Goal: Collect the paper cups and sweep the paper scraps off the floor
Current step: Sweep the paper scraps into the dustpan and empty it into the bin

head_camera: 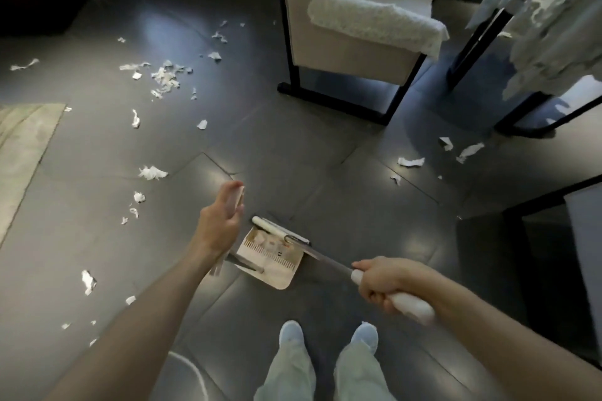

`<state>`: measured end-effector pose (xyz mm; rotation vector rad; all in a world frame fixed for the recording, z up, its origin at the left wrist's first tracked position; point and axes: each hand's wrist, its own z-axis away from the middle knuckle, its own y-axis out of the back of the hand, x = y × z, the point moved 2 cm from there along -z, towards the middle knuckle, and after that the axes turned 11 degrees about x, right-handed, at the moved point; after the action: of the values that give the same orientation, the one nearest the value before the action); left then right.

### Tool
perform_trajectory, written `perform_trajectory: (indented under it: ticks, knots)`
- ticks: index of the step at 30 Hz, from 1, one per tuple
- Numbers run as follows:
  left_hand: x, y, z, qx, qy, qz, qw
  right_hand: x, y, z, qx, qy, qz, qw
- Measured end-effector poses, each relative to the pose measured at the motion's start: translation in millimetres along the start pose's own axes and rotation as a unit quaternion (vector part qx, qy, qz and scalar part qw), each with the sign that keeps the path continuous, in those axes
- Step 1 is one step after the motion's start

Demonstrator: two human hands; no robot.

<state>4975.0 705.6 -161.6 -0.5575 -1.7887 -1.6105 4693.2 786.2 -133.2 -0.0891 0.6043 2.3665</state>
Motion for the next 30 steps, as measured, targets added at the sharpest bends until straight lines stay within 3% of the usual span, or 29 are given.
perform_trajectory:
  ticks: [4,8,15,30]
  knots:
    - [17,-11,-10,-0.025,-0.021,0.012,0.999,28,30,23,0.007,-0.014,-0.118,0.993]
    - [51,-35,-22,-0.021,-0.060,0.041,0.997,68,42,34,0.065,-0.018,-0.204,0.977]
    - [131,-100,-63,-0.063,-0.127,0.026,0.990,128,115,-6,0.126,-0.056,-0.343,0.929]
    - [277,-269,-147,-0.184,-0.144,0.010,0.972,240,328,-125,0.232,-0.153,-0.360,0.891]
